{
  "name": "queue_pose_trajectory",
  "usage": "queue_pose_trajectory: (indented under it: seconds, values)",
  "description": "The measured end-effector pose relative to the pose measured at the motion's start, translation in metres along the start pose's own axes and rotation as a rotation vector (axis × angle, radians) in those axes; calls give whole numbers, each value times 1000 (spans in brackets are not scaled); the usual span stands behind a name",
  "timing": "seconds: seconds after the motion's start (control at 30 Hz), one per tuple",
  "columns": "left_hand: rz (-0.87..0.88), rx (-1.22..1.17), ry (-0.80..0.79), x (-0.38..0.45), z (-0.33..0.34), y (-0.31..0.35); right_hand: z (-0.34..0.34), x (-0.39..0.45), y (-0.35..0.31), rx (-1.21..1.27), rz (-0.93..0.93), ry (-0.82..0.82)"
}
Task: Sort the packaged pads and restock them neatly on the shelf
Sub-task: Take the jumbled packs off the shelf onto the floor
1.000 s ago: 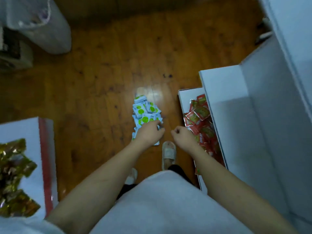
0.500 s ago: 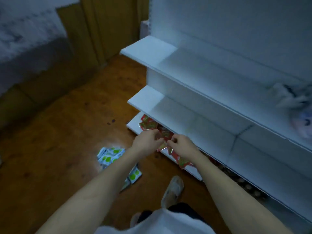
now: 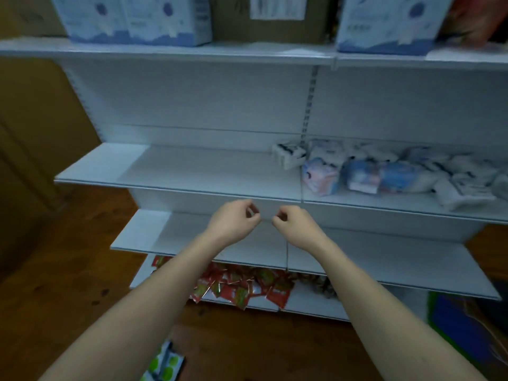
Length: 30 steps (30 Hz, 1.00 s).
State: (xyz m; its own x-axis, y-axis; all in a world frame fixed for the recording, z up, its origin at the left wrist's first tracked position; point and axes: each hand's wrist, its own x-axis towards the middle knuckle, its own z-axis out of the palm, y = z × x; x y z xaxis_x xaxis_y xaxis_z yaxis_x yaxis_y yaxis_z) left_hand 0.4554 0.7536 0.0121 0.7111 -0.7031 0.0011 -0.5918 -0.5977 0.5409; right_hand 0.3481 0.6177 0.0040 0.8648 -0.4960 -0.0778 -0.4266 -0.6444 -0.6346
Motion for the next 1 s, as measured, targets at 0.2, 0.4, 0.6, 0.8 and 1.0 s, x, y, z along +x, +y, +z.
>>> queue_pose_trajectory:
  seconds: [0.2,0.4,0.6,0.8,1.0]
  values:
    - [20,-43,-12,11,66,110,-90,-33,108,-4,66,55]
    - [49,-44,-93,15,132,198,-152,-63,197,20,115,96]
    - [56,-72,-139,24,177,242,-178,-69,261,46,174,70]
    - [101,-51,-238,51,220,272,-184,-49,300,112,206,40]
    - [204,-94,-275,133,256,321,-232,-13,350,142,262,117]
